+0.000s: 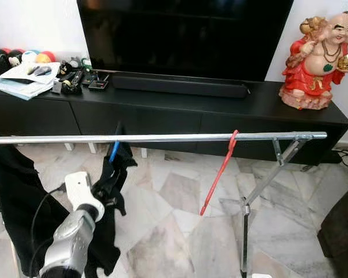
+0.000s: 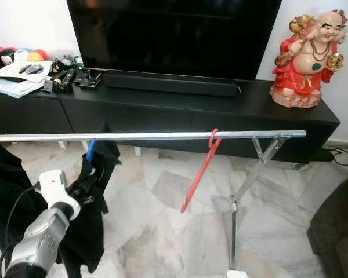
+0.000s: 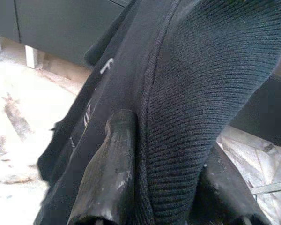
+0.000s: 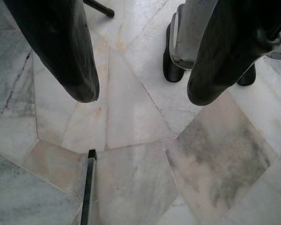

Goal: Hang hanger

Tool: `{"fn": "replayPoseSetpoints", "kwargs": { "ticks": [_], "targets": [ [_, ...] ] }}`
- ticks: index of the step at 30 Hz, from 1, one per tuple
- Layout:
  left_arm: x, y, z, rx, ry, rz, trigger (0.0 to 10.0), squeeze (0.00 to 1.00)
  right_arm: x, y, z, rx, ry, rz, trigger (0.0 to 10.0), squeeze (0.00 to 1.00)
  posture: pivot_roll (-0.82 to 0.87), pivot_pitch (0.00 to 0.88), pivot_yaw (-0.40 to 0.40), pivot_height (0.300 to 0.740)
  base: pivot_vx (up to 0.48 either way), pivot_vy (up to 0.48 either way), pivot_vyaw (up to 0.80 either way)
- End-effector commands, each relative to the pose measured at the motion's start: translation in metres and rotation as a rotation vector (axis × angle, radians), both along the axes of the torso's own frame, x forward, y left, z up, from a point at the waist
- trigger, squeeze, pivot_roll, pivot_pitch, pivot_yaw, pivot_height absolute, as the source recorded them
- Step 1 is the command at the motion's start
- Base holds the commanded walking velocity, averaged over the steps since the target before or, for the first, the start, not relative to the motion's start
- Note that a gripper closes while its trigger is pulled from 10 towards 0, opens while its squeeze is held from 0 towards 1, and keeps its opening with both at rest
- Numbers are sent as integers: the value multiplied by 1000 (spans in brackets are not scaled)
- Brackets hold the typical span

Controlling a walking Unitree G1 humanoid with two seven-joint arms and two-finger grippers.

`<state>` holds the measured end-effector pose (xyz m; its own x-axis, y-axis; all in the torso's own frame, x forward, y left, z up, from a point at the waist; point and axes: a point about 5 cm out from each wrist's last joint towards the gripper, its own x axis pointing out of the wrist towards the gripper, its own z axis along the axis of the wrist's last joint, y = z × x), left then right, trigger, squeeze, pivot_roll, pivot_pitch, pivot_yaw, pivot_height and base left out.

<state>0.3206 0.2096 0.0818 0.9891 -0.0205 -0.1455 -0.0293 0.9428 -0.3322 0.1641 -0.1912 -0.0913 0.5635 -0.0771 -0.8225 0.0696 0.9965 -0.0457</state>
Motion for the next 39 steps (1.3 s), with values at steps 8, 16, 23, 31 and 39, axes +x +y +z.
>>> {"fn": "replayPoseSetpoints", "kwargs": {
  "ticks": [8,16,23,31,39],
  "targets": [
    [15,4,6,-19,29,28,10000,0,1,-3,0,-4,15,2,10000,0,-54,60,-45,740,0,0,0],
    [25,-2,13,-60,5,18,10000,0,-6,-21,1,-16,23,-9,10000,0,-56,66,-45,740,0,0,0],
    [34,-5,18,-89,16,49,10000,0,-11,-8,-3,-5,35,2,10000,0,-58,66,-44,740,0,0,0],
    [40,-5,17,-93,87,116,10000,0,-13,-1,-5,2,44,12,10000,0,-52,67,-42,740,0,0,0],
    [38,-19,1,-99,182,95,10000,0,-15,3,-7,9,53,16,10000,0,-56,67,-41,740,0,0,0]
  ]
}}
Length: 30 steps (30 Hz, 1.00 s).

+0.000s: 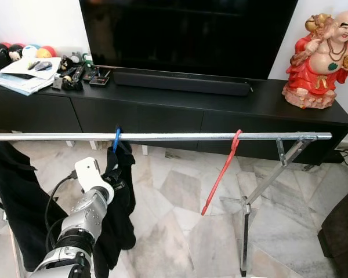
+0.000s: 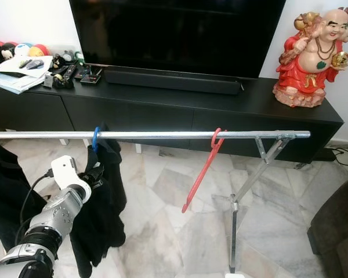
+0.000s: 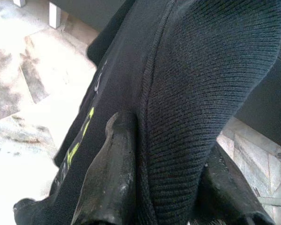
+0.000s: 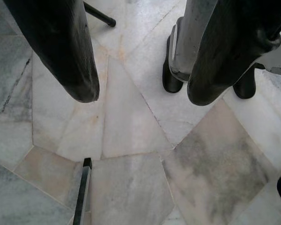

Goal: Hang hanger

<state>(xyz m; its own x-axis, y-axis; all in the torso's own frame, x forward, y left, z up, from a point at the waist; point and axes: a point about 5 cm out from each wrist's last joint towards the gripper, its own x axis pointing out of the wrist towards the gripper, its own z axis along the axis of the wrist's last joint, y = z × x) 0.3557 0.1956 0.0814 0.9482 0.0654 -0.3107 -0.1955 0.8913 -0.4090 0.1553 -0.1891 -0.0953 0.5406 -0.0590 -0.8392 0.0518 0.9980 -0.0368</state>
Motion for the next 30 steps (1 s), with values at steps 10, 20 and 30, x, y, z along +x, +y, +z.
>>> {"fn": "replayPoseSetpoints", "kwargs": {
  "ticks": [10,20,30],
  "targets": [
    [-14,-25,-30,39,190,-228,10000,0,-8,-2,-3,-3,31,4,10000,0,-56,68,-38,740,0,0,0],
    [-32,6,-34,115,224,-251,10000,0,-2,10,-2,4,25,16,10000,0,-50,69,-38,740,0,0,0],
    [-36,20,-20,158,154,-203,10000,0,5,16,-1,6,14,28,10000,0,-41,69,-42,740,0,0,0]
  ]
}}
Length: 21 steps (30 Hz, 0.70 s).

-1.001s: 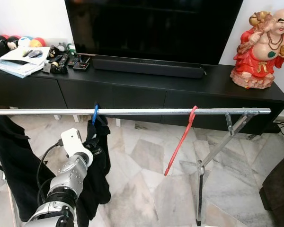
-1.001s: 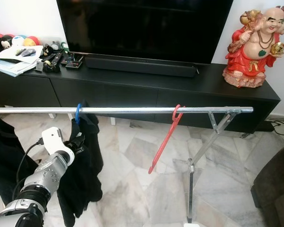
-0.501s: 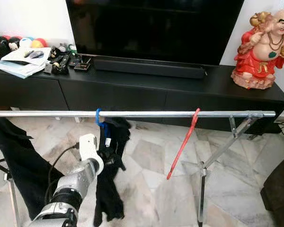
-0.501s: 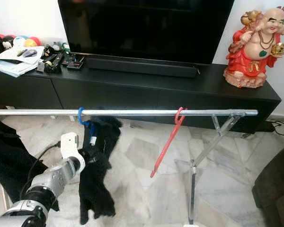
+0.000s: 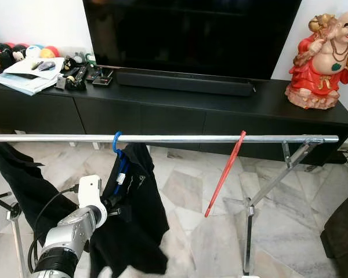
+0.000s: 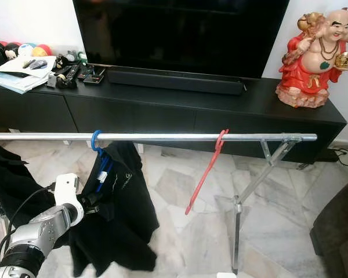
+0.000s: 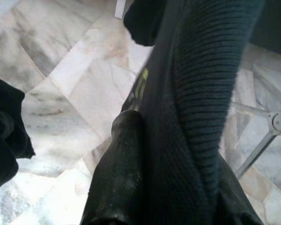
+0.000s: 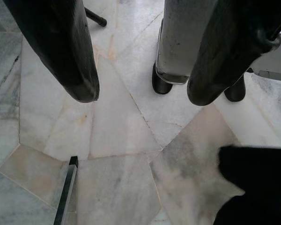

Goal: Hang hanger

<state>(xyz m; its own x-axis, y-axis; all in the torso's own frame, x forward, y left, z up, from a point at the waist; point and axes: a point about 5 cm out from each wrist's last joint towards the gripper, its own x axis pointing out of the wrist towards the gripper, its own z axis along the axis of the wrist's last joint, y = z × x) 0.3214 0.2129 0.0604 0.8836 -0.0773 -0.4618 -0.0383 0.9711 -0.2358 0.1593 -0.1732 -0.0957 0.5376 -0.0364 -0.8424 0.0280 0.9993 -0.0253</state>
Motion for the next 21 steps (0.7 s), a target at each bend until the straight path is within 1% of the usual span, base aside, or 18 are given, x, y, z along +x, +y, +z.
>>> {"fn": "replayPoseSetpoints", "kwargs": {
  "ticks": [1,5,10,14,17,18,19,20,21],
  "targets": [
    [0,2,3,-11,-25,18,10000,0,3,1,1,-6,5,5,10000,0,-41,69,-42,740,0,0,0],
    [1,-4,11,-35,-64,4,10000,0,14,2,5,-10,-16,4,10000,0,-45,70,-40,740,0,0,0],
    [0,-5,12,-32,-72,4,10000,0,19,3,7,-12,-26,3,10000,0,-43,71,-38,740,0,0,0],
    [1,-5,18,-43,-121,12,10000,0,15,1,6,-15,-20,1,10000,0,-40,72,-38,740,0,0,0],
    [2,-6,25,-44,-196,11,10000,0,14,0,5,-19,-19,1,10000,0,-40,71,-37,740,0,0,0],
    [2,-6,25,-44,-196,11,10000,0,14,0,5,-19,-19,1,10000,0,-40,71,-37,740,0,0,0],
    [2,-7,27,-49,-213,16,10000,647,14,0,5,-21,-20,0,10000,0,-42,71,-37,740,0,0,0],
    [3,-9,29,-70,-235,11,10000,1000,14,-1,6,-23,-22,-4,10000,0,-42,71,-37,740,0,0,0],
    [3,-10,31,-77,-249,10,10000,1000,14,-1,6,-24,-23,-5,10000,0,-42,71,-37,740,0,0,0]
  ]
}}
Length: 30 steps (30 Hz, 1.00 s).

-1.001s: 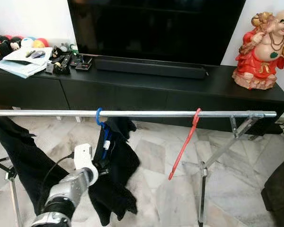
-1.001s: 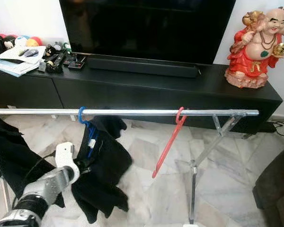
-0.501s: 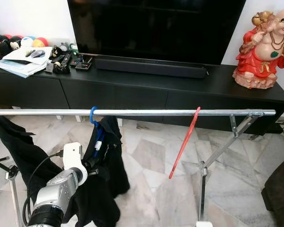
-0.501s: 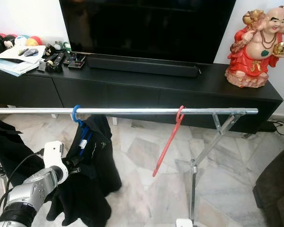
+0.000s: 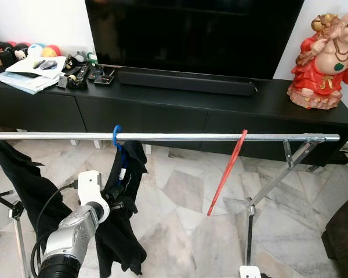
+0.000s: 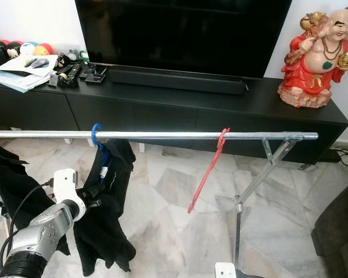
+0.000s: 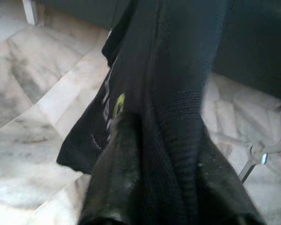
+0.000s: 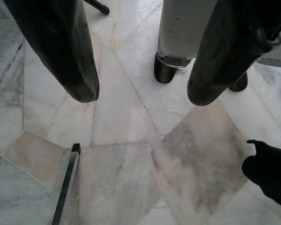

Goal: Hang hanger

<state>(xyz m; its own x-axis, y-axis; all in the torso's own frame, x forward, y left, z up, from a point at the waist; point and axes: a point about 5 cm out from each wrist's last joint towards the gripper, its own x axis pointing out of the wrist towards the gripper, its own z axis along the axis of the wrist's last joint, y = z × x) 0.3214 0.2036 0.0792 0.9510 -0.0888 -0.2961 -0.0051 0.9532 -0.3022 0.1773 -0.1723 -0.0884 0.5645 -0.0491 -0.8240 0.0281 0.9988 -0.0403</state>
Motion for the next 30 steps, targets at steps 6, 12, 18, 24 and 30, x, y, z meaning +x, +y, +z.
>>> {"fn": "replayPoseSetpoints", "kwargs": {
  "ticks": [6,12,18,24,30],
  "targets": [
    [3,-5,19,-45,-119,-21,10000,1000,-4,-4,-1,-12,3,-12,10000,0,-39,72,-38,740,0,0,0],
    [-2,-9,16,-42,-130,-26,10000,1000,1,-10,1,-16,-8,-16,10000,0,-42,73,-37,740,0,0,0],
    [-9,-3,30,-26,-232,41,10000,1000,9,-13,5,-19,-22,-20,10000,0,-39,72,-34,740,0,0,0],
    [-37,4,34,139,-311,107,10000,169,17,-12,9,-18,-37,-17,10000,0,-38,69,-26,740,0,0,0],
    [-63,-6,19,318,-292,78,10000,0,17,-12,9,-19,-39,-15,10000,0,-37,66,-23,740,0,0,0]
  ]
}}
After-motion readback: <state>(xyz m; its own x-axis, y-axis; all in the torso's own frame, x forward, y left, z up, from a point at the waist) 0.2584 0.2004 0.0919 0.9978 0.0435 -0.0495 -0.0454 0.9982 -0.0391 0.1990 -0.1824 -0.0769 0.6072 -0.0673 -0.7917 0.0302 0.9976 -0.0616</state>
